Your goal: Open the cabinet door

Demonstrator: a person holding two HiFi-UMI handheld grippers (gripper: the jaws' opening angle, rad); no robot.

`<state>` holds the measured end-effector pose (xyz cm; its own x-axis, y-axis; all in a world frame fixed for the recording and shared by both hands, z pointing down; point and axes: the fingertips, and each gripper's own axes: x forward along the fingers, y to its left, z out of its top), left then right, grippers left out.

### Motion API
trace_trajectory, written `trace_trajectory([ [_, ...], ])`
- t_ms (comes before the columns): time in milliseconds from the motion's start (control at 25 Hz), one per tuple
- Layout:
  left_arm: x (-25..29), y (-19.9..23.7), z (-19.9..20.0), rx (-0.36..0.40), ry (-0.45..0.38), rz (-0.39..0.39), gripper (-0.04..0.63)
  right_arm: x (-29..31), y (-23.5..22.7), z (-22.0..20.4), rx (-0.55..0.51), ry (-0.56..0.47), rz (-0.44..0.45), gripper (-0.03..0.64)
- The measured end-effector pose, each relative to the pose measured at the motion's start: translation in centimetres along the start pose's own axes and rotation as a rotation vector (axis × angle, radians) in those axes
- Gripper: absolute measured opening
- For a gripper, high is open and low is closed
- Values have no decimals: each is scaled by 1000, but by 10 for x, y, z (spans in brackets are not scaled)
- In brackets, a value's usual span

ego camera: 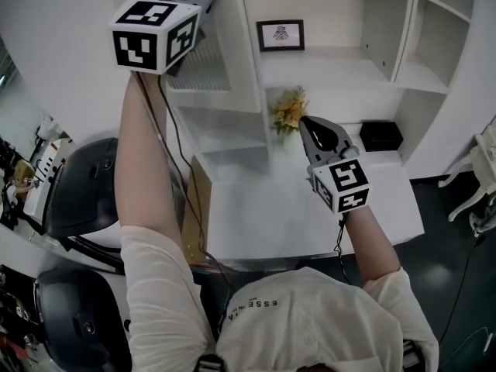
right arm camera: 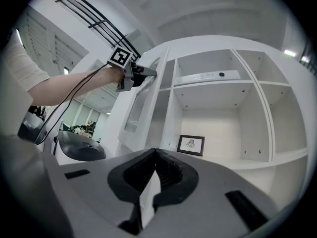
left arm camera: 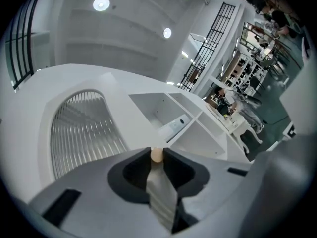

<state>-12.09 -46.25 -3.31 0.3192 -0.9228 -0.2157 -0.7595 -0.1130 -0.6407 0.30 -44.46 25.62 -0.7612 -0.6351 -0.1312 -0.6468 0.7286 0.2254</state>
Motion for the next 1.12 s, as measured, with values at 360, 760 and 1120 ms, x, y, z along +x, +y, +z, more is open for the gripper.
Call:
trace_trajectory([
  [360, -20, -1, 6, -51, -54, -46, 74, -11, 20, 9, 9, -6, -68, 15],
  [760, -68, 0, 19, -131, -168, -132, 73, -23, 43, 9, 18, 25, -113, 15],
  [1120, -127, 16, 23, -174, -228, -193, 72, -12, 99, 13, 21, 28, -93, 15],
])
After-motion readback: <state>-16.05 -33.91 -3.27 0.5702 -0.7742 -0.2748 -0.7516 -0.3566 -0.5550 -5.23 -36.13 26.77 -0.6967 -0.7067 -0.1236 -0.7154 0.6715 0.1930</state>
